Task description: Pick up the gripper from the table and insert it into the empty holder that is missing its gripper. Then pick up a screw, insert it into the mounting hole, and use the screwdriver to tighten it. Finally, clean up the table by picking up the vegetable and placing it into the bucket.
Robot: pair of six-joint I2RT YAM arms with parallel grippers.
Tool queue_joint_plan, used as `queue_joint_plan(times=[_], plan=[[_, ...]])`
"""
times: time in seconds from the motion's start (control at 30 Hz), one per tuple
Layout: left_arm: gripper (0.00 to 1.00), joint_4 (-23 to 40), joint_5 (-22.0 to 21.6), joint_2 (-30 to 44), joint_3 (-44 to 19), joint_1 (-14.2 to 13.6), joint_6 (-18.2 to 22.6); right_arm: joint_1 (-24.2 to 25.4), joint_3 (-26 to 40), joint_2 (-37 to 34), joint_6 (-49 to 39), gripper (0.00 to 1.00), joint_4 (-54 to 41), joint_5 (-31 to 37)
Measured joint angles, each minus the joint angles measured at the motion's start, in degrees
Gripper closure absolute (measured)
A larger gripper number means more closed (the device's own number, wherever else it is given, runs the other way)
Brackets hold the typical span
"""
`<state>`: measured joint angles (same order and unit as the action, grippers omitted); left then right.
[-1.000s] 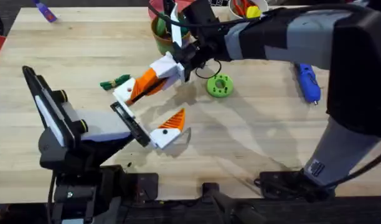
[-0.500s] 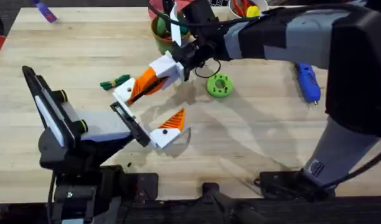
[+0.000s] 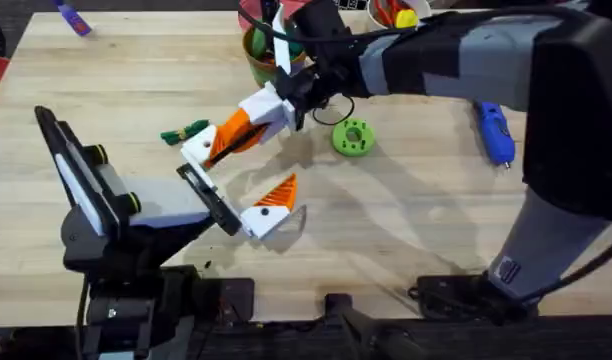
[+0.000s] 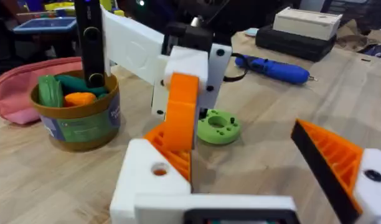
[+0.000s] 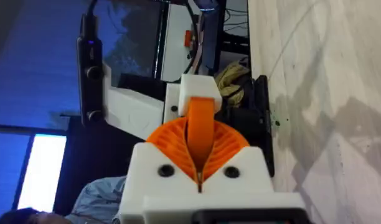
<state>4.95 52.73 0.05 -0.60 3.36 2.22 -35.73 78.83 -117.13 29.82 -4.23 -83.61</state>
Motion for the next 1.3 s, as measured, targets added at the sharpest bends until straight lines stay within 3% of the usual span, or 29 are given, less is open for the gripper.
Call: queue_joint_plan(times=[1.3], plan=[[0.013, 0.1, 0.0, 0.0, -0.1, 0.0, 0.4, 0.1, 0.1, -0.5, 0.0, 0.994, 0.4, -0.8]])
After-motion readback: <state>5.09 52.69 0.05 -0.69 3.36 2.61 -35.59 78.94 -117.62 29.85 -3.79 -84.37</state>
